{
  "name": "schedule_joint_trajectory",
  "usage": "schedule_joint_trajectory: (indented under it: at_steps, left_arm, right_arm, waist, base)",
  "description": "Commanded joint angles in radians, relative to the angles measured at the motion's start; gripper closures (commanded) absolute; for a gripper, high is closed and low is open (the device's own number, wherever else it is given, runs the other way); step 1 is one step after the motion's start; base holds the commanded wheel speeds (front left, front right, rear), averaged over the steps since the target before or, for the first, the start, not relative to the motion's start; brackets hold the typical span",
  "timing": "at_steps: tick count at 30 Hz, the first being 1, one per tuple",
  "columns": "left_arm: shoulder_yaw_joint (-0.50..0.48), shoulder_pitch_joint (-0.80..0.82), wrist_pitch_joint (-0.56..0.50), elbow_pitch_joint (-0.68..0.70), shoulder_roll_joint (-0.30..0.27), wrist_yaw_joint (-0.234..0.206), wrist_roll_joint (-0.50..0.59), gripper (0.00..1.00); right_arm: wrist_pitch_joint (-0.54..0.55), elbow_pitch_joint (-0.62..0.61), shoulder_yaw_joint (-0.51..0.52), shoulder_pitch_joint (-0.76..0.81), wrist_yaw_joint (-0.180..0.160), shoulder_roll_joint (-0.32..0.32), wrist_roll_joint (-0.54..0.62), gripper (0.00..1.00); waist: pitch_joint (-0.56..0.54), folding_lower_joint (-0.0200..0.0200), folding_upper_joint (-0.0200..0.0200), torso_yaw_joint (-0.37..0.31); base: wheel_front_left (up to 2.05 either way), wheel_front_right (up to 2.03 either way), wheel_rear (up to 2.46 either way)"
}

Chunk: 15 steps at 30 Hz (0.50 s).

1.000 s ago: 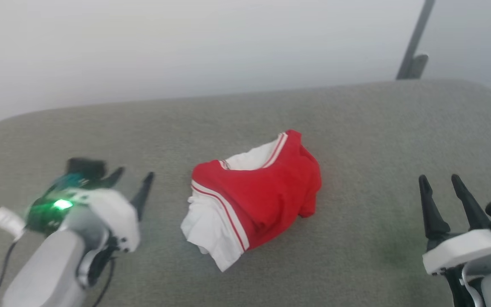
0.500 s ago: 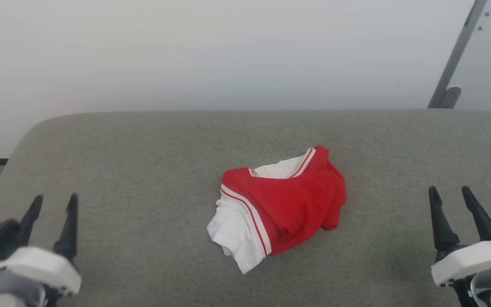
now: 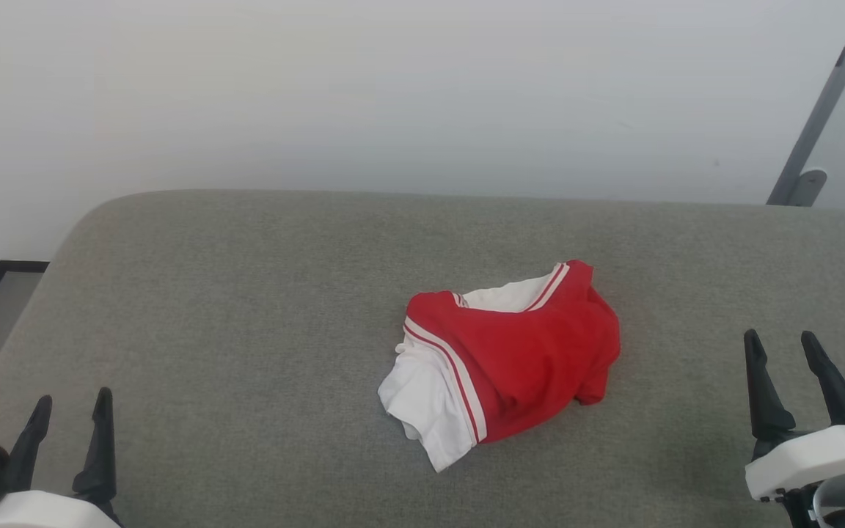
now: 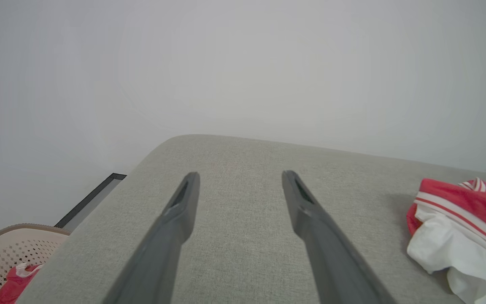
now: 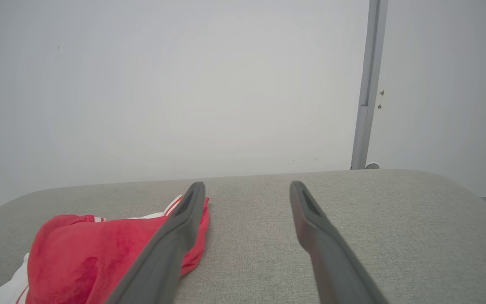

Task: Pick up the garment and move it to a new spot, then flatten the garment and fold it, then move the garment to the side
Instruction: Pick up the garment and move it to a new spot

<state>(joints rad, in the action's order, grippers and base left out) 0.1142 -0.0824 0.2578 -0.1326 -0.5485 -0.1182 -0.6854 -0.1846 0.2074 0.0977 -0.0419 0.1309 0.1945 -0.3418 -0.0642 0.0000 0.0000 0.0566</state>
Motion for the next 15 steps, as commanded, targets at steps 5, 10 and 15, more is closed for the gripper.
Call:
schedule_joint_trajectory:
  at_steps: [5,10,15]
  left_arm:
    - [-0.021,-0.02,0.008,0.015,0.01,0.008,0.007,0.0]
    - [-0.029,-0.021,0.009,0.019,0.013,0.014,0.015,0.0]
    - [-0.022,-0.019,0.004,0.029,0.012,0.024,0.016,0.0]
  right_arm:
    - [0.004,-0.007,0.002,0.015,0.0,-0.005,-0.001,0.0]
    - [0.005,-0.009,-0.003,0.011,0.0,-0.009,0.003,0.0]
    - [0.005,-0.014,-0.004,0.011,0.0,-0.008,0.0,0.0]
  waist:
    - [-0.004,0.0,0.0,0.01]
    - [-0.004,0.0,0.0,0.011]
    - [-0.001,0.0,0.0,0.006]
  base:
    - [0.0,0.0,0.0]
    - [0.0,0.0,0.0]
    - [0.0,0.0,0.0]
